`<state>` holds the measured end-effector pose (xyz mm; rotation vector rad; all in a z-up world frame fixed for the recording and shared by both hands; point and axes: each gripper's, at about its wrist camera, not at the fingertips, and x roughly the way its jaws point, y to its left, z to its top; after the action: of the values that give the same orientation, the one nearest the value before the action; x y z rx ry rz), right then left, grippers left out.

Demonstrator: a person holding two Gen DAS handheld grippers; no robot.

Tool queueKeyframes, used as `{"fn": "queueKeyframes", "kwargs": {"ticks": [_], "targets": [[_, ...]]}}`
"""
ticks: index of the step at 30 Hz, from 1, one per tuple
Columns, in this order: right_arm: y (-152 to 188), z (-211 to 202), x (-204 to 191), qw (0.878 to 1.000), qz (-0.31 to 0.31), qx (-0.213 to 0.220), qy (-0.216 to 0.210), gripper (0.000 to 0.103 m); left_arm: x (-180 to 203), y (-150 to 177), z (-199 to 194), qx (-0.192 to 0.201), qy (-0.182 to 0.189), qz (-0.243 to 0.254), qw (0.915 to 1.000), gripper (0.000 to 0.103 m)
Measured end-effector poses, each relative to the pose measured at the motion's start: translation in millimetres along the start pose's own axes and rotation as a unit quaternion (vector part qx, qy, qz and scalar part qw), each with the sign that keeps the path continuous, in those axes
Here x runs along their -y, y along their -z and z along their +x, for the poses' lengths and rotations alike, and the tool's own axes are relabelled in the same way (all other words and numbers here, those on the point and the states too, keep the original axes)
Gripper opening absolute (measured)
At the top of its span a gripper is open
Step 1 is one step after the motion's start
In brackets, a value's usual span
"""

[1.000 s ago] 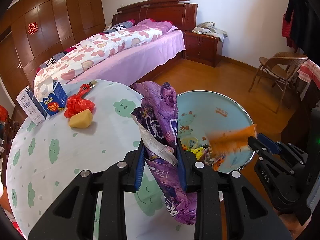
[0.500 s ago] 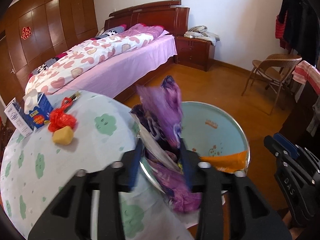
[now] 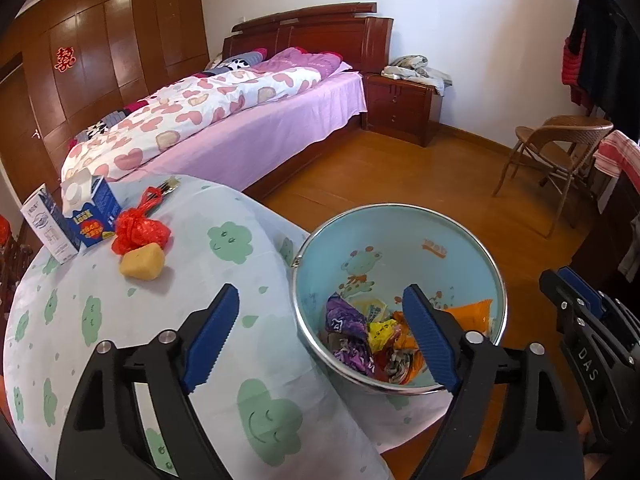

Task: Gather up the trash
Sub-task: 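Open the right tool over the bin while the left tool opens, dropping both wrappers, then move both open tools back over the table toward the sponge and red bag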

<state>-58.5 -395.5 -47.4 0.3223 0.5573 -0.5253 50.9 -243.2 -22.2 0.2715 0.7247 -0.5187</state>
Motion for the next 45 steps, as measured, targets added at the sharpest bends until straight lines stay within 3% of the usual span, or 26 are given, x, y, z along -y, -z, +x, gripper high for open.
{"fn": "queueKeyframes", "kwargs": {"ticks": [3,5,14,28,45], "targets": [[0.4,1.0,-2.5,1.0,0.0,-0.001,0.004,0.025,-5.0,2.6,-4.3,0.002,-0.007,-0.003,1.0,0.085],[1.5,0.8,-4.2,1.0,-0.002,-0.001,0.006,0.035,-7.3,5.7,-7.5,0.002,-0.015,-0.003,0.9999,0.086],[2.7,0.9,-12.5,1.0,-0.02,-0.001,0.016,0.041,-18.0,15.8,-15.5,-0.008,-0.037,-0.012,0.9992,0.091],[2.1,-18.7,-33.9,0.999,-0.039,0.013,-0.014,0.041,-45.8,32.7,-31.1,-0.004,-0.073,-0.021,0.9971,0.097],[12.7,-0.5,-122.5,0.994,-0.08,-0.032,-0.073,0.041,-137.2,64.7,-34.6,-0.027,-0.114,-0.091,0.9889,0.097]]}}
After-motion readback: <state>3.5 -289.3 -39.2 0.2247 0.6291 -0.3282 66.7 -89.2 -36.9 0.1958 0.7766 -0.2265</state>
